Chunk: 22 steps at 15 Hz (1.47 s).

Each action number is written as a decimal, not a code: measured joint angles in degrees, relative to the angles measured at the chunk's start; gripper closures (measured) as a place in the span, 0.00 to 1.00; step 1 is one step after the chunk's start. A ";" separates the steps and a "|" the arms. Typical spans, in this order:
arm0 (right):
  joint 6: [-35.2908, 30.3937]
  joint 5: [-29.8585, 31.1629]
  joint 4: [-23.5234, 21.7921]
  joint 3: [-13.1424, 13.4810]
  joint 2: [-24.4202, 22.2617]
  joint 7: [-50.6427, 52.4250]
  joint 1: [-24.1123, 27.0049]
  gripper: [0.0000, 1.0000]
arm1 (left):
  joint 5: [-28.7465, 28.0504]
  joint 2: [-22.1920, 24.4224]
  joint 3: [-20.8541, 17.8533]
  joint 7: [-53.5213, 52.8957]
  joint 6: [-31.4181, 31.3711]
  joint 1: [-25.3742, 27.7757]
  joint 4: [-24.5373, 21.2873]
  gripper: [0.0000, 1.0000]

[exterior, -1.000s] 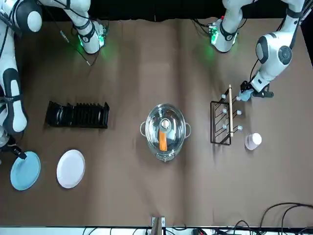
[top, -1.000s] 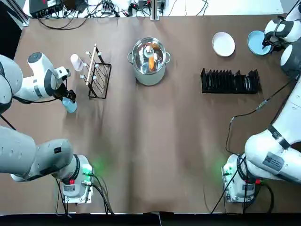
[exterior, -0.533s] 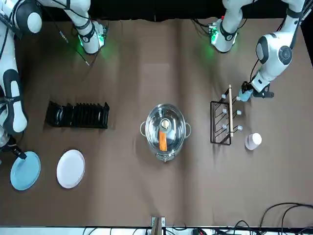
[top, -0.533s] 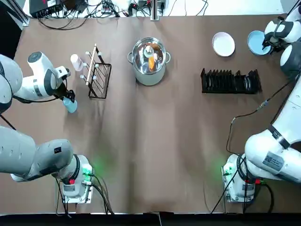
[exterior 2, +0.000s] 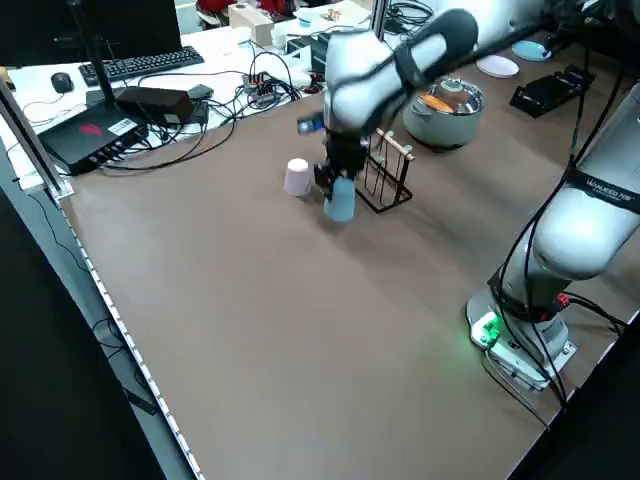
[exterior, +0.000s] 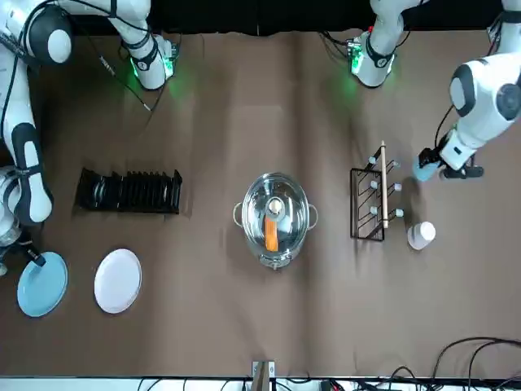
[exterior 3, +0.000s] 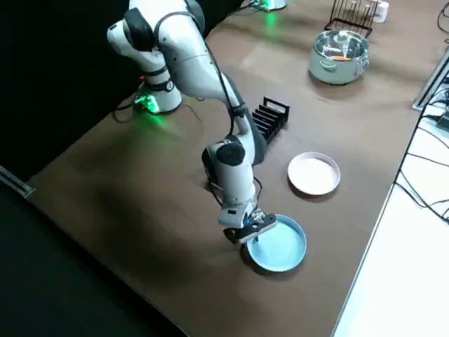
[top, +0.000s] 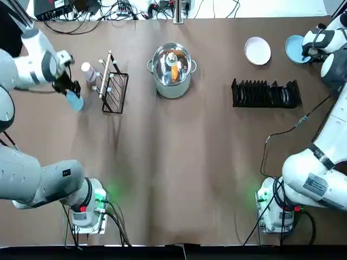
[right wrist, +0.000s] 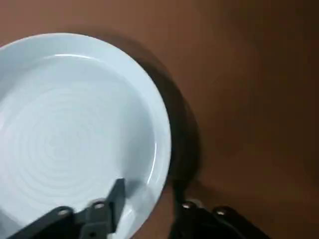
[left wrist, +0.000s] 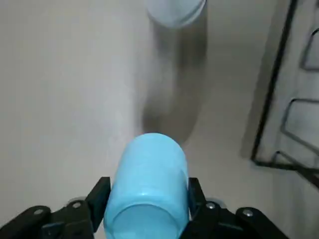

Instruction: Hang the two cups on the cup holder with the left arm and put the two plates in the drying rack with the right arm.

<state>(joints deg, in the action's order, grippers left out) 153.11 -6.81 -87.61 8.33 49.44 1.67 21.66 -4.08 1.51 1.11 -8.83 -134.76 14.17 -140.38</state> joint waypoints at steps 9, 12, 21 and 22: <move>0.54 -4.37 1.26 -0.26 0.21 -0.31 0.16 0.96 | 1.98 -0.32 9.40 23.77 18.77 -0.71 18.80 0.32; -9.11 -4.37 2.11 -0.90 -1.74 2.98 0.10 0.96 | 3.24 -4.08 11.73 32.42 18.62 -0.88 21.21 0.32; -40.06 -1.98 2.77 -0.99 -15.86 34.94 -0.98 0.96 | 3.32 -8.40 14.18 39.68 15.43 -1.38 23.33 0.32; -42.65 1.03 2.77 -1.12 -17.29 35.06 -2.24 0.96 | 3.32 -8.58 14.19 39.83 15.43 -1.49 23.34 0.32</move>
<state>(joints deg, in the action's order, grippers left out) 110.46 -5.78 -84.84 7.20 32.15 36.74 19.43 -0.76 -7.06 15.30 31.00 -119.33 12.67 -117.04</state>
